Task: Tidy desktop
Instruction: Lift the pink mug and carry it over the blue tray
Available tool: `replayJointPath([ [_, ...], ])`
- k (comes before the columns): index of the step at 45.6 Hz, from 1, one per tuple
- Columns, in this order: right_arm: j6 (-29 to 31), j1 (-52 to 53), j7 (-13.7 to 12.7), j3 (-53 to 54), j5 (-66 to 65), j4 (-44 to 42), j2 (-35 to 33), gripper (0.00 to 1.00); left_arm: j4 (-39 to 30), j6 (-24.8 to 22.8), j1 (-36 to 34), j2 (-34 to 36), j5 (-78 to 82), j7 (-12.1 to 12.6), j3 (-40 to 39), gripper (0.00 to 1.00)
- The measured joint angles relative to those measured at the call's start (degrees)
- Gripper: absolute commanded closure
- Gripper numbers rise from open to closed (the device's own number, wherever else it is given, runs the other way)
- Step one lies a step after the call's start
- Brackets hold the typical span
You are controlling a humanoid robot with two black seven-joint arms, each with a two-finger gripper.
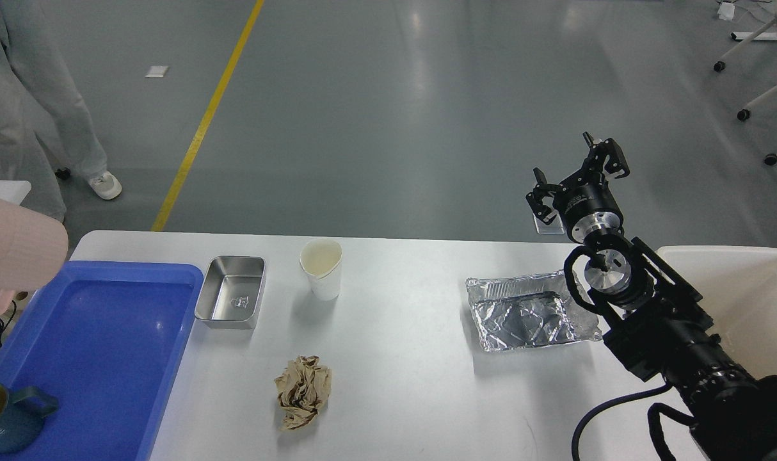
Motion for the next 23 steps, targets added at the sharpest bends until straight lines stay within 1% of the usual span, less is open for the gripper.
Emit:
replayJointPath([
  [4, 0.0, -0.2, 0.0, 0.0, 0.0, -0.1, 0.0, 0.00, 0.6, 0.1, 0.5, -1.1, 0.4, 0.5, 1.2, 0.99],
  [8, 0.0, -0.2, 0.0, 0.0, 0.0, -0.1, 0.0, 0.00, 2.1, 2.3, 0.7, -4.4, 1.8, 1.4, 5.4, 0.99],
  [14, 0.0, -0.3, 0.0, 0.0, 0.0, -0.1, 0.0, 0.00, 5.1, 9.7, 0.7, -11.0, 8.3, 2.3, 15.4, 0.99],
  [15, 0.0, -0.4, 0.0, 0.0, 0.0, -0.1, 0.0, 0.00, 5.7, 12.2, 0.7, -13.0, 9.9, 2.3, 18.9, 0.99],
  [19, 0.0, -0.5, 0.0, 0.0, 0.0, -0.1, 0.0, 0.00, 6.5, 16.0, 0.7, -15.6, 11.3, 2.3, 23.7, 0.99],
  [23, 0.0, -0.5, 0.0, 0.0, 0.0, -0.1, -0.1, 0.00, 6.7, 18.6, 0.7, -17.7, 11.9, 2.3, 27.2, 0.99],
])
